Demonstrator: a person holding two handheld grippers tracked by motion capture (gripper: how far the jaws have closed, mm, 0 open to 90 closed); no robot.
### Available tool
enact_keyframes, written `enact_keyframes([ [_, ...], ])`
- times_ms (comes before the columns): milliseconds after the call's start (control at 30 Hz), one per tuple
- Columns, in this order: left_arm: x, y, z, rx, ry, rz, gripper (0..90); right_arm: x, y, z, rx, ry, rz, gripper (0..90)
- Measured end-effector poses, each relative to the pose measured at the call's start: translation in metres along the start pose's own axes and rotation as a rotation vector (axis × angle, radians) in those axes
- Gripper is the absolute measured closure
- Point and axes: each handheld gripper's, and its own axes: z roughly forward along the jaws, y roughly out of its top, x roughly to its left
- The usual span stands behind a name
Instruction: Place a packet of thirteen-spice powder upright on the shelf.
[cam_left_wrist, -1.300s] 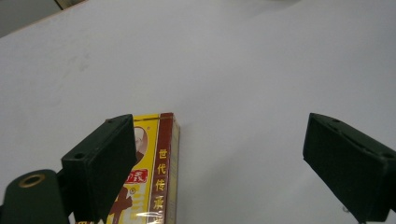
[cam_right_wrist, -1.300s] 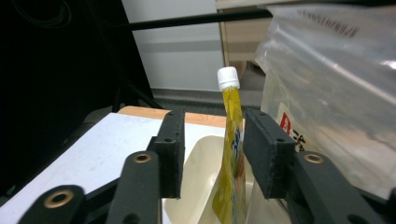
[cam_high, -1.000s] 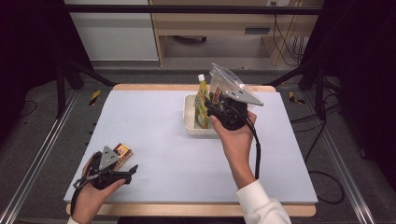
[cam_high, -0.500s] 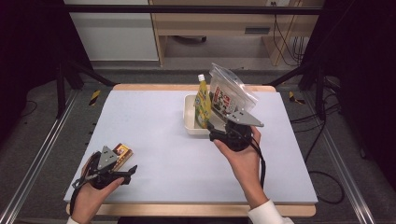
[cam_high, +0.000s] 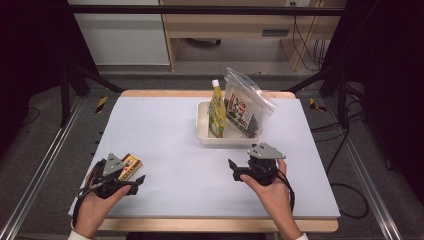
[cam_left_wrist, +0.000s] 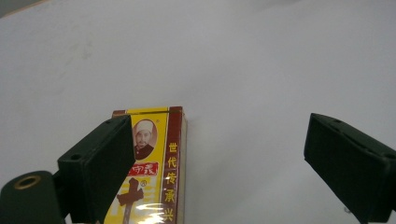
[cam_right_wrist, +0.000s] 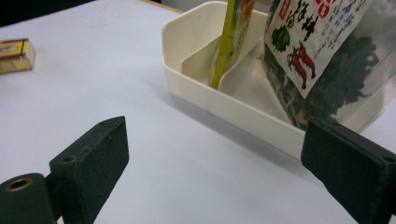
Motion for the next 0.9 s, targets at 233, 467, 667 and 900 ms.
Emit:
enact_keyframes([
  [233,0.007,0.037,0.000,0.161,0.017,0.033,9.1,-0.001,-0.021,0.000,0.023,0.004,-0.033,10.3],
  [467,0.023,0.047,0.005,0.321,0.006,0.009,10.5,-0.004,-0.030,-0.003,0.042,-0.005,-0.059,11.5],
  [667,0.034,0.043,0.006,0.407,-0.002,-0.021,12.5,-0.008,-0.033,0.001,0.062,-0.006,-0.048,12.0],
  [900,0.048,0.024,0.013,0.525,-0.020,-0.051,13.5,-0.008,-0.035,0.004,0.080,-0.012,-0.041,12.3],
])
